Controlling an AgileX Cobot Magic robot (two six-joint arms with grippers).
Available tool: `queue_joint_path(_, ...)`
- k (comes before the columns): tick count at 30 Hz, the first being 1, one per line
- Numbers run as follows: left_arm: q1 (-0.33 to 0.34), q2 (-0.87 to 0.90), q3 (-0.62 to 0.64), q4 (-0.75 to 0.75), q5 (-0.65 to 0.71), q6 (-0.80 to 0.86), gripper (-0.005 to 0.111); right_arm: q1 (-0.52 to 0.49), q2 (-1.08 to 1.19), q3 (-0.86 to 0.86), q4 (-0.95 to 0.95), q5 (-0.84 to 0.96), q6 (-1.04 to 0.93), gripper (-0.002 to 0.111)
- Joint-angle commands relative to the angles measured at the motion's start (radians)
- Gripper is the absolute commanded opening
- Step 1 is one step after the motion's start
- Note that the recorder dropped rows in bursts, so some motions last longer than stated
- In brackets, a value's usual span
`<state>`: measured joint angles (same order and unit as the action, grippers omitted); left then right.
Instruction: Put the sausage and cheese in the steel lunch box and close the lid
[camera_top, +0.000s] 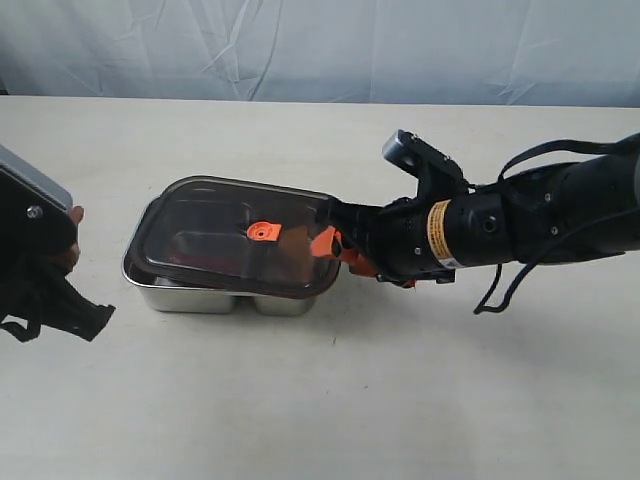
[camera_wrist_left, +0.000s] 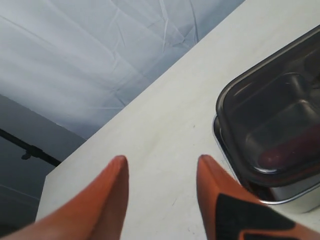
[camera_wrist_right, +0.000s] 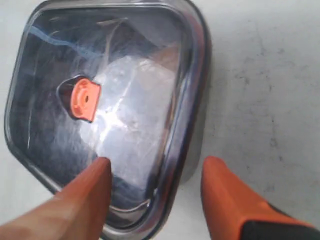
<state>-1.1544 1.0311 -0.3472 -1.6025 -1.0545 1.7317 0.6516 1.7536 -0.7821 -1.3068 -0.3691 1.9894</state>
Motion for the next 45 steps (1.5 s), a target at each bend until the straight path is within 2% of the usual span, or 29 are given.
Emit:
queue_joint_path(1,-0.005,-0.007,-0.005,-0.002,-0.055,-0.006,0.042,0.001,-0.061,0.001,-0.084,0.012,-0.008,0.053)
queue_joint_path(6,-0.005,-0.007,-0.005,0.003,-0.098,-0.006,0.042,0.001,-0.122,0.001,-0.224,0.127,0.079,0.051)
queue_joint_path(8,-0.005,-0.007,-0.005,0.008,-0.111,-0.006,0.042,0.001,-0.138,0.001,-0.279,0.149,0.120,0.038)
queue_joint_path(9,-0.005,-0.007,-0.005,0.012,-0.121,-0.006,0.040,0.001,-0.141,0.001,-0.292,0.155,0.122,0.029)
queue_joint_path(11,-0.005,-0.007,-0.005,0.027,-0.153,-0.011,0.028,0.001,-0.143,0.001,-0.302,0.178,0.122,0.003)
queue_joint_path(12,-0.003,-0.007,-0.005,0.032,-0.167,-0.020,0.022,0.001,-0.139,0.001,-0.300,0.202,0.122,0.000)
queue_joint_path(13,-0.003,-0.007,-0.005,0.034,-0.167,-0.035,0.012,0.001,-0.129,-0.001,-0.297,0.235,0.122,0.000)
queue_joint_path(15,-0.003,-0.007,-0.005,0.030,-0.167,-0.035,0.000,-0.004,-0.106,-0.003,-0.288,0.251,0.122,-0.001)
queue_joint_path(28,-0.003,-0.007,-0.005,0.024,-0.167,-0.078,0.000,-0.004,0.082,-0.091,-0.299,0.272,0.122,-0.001)
queue_joint_path(45,-0.003,-0.007,-0.005,0.024,-0.119,-0.078,0.000,-0.004,0.167,-0.204,-0.305,0.259,0.122,-0.001)
